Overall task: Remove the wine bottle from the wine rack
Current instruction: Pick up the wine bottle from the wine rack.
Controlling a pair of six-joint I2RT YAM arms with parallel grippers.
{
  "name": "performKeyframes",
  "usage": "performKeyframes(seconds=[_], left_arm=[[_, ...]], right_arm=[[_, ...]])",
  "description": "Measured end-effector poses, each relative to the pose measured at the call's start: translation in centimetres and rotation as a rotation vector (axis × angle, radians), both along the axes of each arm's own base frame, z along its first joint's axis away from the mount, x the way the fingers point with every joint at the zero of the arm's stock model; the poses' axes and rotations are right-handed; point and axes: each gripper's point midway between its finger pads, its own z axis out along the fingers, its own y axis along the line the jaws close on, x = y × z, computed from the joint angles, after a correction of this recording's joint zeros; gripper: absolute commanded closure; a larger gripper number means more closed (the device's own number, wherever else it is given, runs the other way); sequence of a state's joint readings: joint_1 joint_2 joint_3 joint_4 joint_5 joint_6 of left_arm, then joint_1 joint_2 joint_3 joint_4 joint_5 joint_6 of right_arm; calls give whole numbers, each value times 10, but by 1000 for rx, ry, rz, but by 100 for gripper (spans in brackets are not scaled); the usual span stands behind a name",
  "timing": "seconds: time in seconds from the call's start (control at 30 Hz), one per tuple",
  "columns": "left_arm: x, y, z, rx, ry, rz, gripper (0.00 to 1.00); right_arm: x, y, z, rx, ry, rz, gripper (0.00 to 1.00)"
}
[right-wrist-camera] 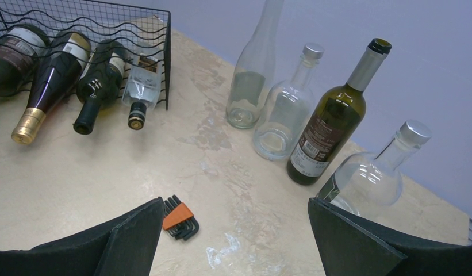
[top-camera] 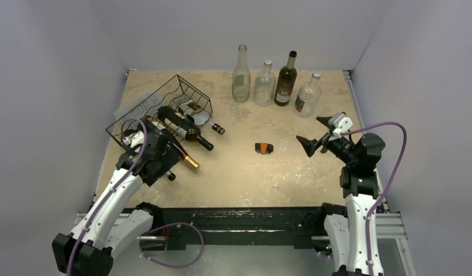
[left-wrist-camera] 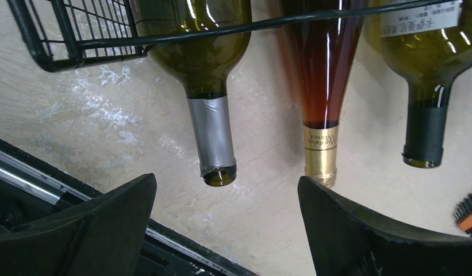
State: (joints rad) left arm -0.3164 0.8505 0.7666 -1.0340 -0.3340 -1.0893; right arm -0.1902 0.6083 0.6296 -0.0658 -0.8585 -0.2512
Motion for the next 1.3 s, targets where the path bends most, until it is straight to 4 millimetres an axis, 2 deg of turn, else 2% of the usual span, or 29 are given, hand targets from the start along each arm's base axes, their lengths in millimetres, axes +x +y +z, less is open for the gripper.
performKeyframes(seconds=[0.17, 0.43, 1.07, 1.3], left_arm=[[6, 3, -16, 40, 51, 11, 11], [14, 3, -31, 63, 76, 16, 12], [12, 3, -33, 77, 70, -41, 12], [10, 2, -34, 72, 55, -73, 18]], right_arm=[[0, 0, 0, 0, -1, 2, 1], [0, 0, -1, -1, -2, 1, 1], [0, 1, -1, -1, -13, 6, 1], [-1, 3, -2, 2, -10, 23, 1]])
